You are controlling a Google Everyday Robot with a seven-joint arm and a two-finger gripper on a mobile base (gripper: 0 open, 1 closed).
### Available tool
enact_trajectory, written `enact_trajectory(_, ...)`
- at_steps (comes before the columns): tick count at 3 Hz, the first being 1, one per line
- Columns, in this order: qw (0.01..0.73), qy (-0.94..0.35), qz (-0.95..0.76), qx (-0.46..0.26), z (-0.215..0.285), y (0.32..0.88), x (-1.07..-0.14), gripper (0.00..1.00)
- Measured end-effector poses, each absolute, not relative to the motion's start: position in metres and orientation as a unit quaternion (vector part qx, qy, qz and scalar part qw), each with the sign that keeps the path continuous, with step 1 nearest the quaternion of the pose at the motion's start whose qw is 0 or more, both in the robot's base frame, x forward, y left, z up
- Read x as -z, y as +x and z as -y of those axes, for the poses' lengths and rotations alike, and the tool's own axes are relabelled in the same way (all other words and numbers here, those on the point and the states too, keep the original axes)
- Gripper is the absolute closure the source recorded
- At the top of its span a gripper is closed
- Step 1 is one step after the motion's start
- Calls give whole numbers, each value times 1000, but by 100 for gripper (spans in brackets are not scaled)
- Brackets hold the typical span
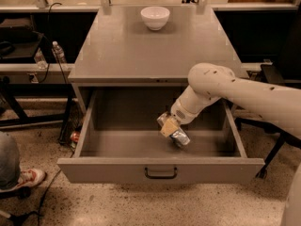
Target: Place redbull can into top drawer
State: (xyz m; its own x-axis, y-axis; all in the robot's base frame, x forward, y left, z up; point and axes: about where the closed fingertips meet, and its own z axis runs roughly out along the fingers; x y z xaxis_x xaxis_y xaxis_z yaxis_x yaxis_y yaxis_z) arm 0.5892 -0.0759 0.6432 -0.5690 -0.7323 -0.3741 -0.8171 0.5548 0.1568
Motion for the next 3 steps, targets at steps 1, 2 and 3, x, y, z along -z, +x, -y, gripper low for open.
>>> enact_trajectory(1,134,-444,-872,-157,76,589,-642,100)
enact_trajectory(2,136,-439,-874,-160,79,589,-640,77)
enact_trajectory(3,136,-437,-874,-162,80,589,-638,52)
